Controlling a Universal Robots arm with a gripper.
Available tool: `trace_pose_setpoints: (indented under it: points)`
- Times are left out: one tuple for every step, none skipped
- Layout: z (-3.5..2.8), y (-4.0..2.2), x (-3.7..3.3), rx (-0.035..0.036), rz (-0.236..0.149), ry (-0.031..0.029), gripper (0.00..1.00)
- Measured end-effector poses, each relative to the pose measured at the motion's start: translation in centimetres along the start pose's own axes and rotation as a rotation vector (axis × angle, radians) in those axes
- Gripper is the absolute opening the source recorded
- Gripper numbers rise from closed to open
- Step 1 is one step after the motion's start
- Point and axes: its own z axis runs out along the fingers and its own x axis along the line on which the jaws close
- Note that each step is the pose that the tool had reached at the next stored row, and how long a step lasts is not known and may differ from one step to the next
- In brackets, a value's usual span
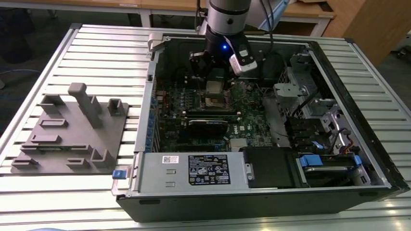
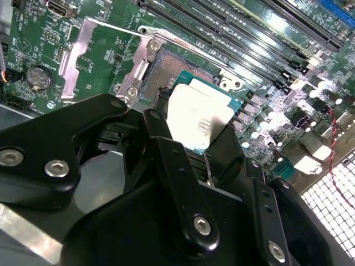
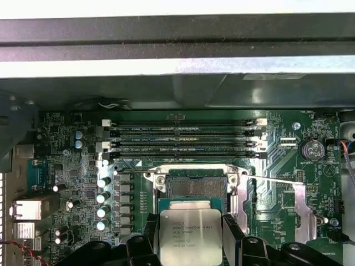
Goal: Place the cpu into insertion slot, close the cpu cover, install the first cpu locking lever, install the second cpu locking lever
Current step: 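Place the cpu into insertion slot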
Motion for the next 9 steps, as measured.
trace_pose_setpoints:
  points:
    - [0.06,0.00,0.02,0.0005,0.000,0.0000,0.54]
    - [0.12,-0.01,0.03,0.0011,0.000,0.0000,0.54]
    - [0.18,-0.01,0.04,0.0014,0.000,0.0000,0.54]
    - [0.23,-0.01,0.05,0.0017,0.000,0.0000,0.54]
    - [0.29,-0.01,0.07,0.0020,0.000,0.0000,0.54]
    - [0.34,-0.01,0.07,0.0024,0.000,0.0000,0.54]
    - [0.39,-0.01,0.08,0.0026,0.000,0.0000,0.54]
    - [0.44,-0.02,0.09,0.0028,0.000,0.0000,0.54]
    - [0.50,-0.02,0.10,0.0031,0.000,0.0000,0.54]
